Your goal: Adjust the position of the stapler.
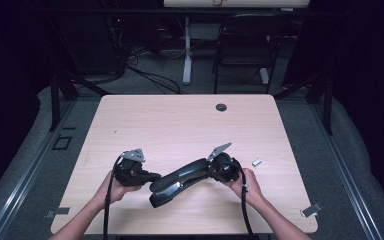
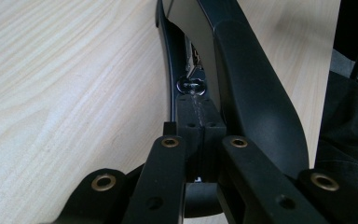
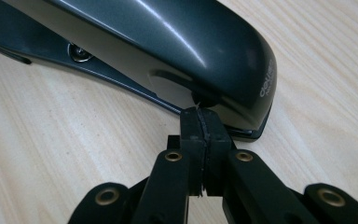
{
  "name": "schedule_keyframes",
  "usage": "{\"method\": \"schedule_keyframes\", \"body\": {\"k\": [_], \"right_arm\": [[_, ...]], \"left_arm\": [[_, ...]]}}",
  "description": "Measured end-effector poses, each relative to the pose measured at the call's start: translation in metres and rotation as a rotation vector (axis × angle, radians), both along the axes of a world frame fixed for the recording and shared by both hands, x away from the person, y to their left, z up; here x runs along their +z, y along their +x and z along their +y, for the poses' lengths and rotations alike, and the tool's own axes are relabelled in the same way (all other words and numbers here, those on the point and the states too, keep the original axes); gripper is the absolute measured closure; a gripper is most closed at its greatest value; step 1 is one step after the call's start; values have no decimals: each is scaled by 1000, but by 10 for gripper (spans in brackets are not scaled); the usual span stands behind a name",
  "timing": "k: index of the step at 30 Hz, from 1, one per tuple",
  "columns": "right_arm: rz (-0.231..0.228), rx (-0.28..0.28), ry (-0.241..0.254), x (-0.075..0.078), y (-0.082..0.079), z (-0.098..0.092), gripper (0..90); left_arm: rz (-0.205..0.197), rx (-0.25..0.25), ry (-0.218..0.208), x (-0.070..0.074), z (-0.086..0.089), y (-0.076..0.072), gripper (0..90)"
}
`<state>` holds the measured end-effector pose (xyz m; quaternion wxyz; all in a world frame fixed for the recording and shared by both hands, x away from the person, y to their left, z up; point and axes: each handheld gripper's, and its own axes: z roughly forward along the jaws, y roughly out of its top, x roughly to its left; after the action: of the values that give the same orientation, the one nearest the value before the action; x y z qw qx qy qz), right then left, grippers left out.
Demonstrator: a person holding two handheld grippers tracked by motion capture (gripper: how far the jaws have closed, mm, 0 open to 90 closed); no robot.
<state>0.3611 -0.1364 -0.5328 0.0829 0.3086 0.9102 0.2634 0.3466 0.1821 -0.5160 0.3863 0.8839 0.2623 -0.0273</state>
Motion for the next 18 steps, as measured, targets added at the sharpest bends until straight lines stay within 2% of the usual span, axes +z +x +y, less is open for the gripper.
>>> {"method": "schedule_keyframes", "body": {"k": [3, 5, 6, 8, 13, 14, 18], "right_arm": [[-9, -1, 1, -2, 3, 4, 895], [1, -7, 10, -1, 7, 5, 892], [4, -9, 18, -1, 9, 5, 888], [9, -17, 26, 0, 11, 7, 883], [-6, -30, 22, 0, 15, 12, 871], [-9, -33, 19, 0, 16, 12, 872], [-13, -43, 32, 2, 18, 13, 871]], "left_arm": [[15, -23, 0, 0, 0, 0, 900], [24, -30, 0, -1, -2, -1, 900], [35, -35, -15, -1, -3, -2, 900], [30, -28, -1, -1, -5, -3, 900], [36, -47, -22, -1, -11, -6, 900], [27, -41, -8, 0, -13, -7, 900], [22, -48, -8, 1, -21, -11, 899]]}}
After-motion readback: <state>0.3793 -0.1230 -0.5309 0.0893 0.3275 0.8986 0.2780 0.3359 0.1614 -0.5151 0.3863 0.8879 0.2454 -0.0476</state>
